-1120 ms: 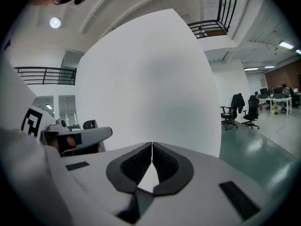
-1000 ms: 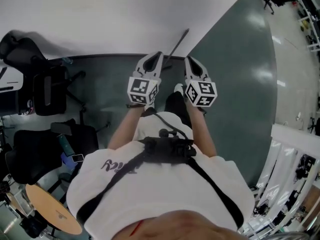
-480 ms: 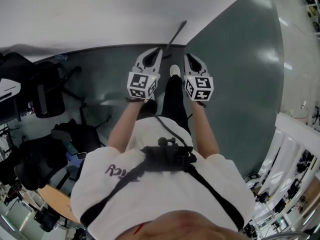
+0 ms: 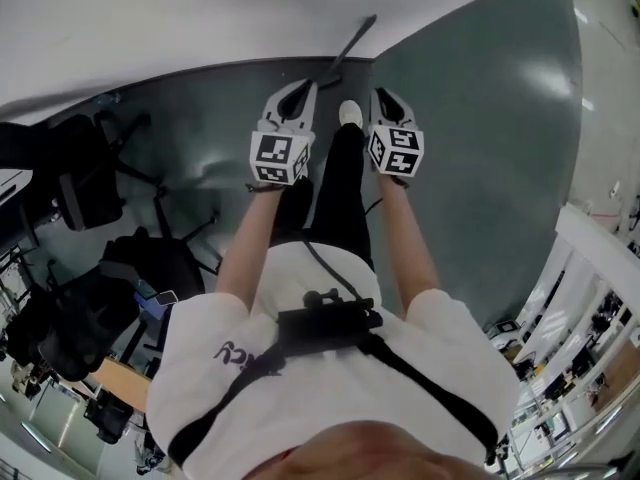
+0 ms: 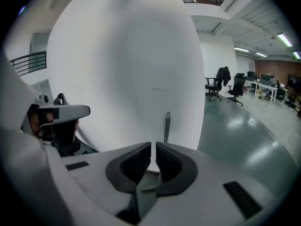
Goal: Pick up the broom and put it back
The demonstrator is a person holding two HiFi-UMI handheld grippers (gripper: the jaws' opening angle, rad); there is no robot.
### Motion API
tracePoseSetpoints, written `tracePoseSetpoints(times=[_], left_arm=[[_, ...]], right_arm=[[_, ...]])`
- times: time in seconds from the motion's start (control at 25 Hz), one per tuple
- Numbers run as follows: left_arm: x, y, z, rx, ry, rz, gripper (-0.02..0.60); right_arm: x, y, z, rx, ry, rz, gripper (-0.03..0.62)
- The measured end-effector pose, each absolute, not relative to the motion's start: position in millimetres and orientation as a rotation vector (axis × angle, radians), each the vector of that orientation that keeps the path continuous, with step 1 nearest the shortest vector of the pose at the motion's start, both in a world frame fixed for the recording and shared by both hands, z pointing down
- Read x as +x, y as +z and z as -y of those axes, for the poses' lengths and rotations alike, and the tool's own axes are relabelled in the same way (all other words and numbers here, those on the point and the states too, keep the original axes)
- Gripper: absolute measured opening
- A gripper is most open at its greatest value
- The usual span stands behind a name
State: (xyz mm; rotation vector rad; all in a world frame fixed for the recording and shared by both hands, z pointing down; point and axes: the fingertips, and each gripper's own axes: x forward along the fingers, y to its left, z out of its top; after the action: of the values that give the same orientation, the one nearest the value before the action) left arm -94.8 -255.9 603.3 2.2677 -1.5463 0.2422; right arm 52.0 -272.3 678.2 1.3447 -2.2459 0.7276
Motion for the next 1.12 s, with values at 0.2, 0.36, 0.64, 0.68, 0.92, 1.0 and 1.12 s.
tracePoseSetpoints(times=[0.2,0.36,0.64,0.68,0.92,1.0,1.12], left_arm=[[-93,644,278,2.253,0.256,1.550,0.012],[-92,667,287,2.246,0.266,1.538,0.012],[-86,701,301,2.245,0.288,1.495,0.012],[-87,705,304,2.242,0.290,1.496,0.012],[-89,716,315,2.226,0.270,1.502,0.012],[-90,714,317,2.227,0.269,1.504,0.012],[-91,710,322,2.227,0.262,1.512,0.012]], right_arm=[[55,732,302,1.350,0.756,2.216,0.099],[45,770,316,1.325,0.805,2.216,0.165],[21,818,358,1.264,0.831,2.285,0.250],[15,825,365,1.256,0.837,2.293,0.250],[2,862,404,1.266,0.870,2.263,0.250],[0,868,413,1.273,0.870,2.256,0.250],[0,875,422,1.273,0.873,2.251,0.249]])
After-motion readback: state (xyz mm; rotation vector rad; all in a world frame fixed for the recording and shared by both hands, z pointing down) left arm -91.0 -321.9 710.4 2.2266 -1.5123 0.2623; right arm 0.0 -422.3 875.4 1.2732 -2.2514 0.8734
